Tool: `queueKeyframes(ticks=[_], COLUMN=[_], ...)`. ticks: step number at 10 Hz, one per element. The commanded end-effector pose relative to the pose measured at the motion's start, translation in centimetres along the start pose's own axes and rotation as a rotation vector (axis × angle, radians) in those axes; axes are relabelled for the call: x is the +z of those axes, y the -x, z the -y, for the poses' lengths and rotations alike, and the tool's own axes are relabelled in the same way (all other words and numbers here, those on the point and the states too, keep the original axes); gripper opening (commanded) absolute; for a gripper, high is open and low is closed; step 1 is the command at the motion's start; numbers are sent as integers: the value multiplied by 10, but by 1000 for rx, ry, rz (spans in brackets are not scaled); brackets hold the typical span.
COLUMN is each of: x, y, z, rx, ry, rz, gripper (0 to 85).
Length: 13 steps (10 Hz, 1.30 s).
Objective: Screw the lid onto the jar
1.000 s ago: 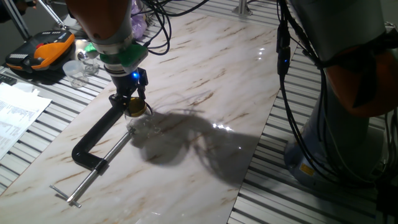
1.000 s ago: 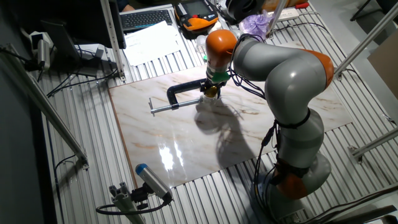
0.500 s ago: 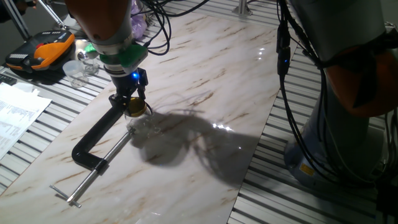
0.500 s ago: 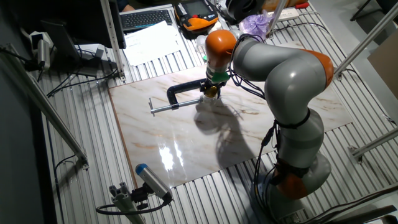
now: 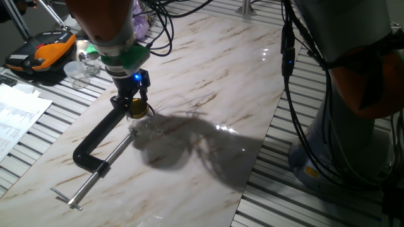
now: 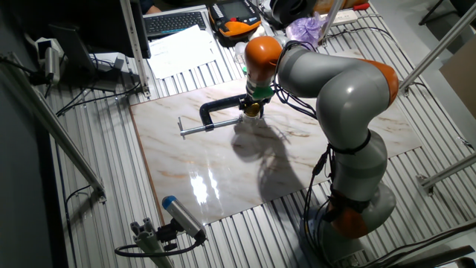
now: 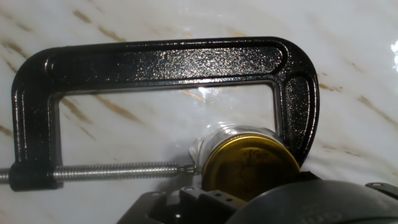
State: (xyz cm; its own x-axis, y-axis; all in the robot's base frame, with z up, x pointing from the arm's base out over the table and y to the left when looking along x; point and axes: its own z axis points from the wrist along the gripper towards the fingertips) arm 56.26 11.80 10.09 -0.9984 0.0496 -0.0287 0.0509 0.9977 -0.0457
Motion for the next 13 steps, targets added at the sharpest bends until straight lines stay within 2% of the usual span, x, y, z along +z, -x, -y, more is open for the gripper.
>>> queueKeyframes(ticks=[1, 5, 6, 13], x=[0, 0, 0, 1], y=[0, 2, 2, 3], z=[0, 1, 1, 1], rx=[-1, -6, 2, 21], ry=[0, -5, -9, 4], rz=[0, -3, -2, -12], gripper=[510, 510, 340, 340])
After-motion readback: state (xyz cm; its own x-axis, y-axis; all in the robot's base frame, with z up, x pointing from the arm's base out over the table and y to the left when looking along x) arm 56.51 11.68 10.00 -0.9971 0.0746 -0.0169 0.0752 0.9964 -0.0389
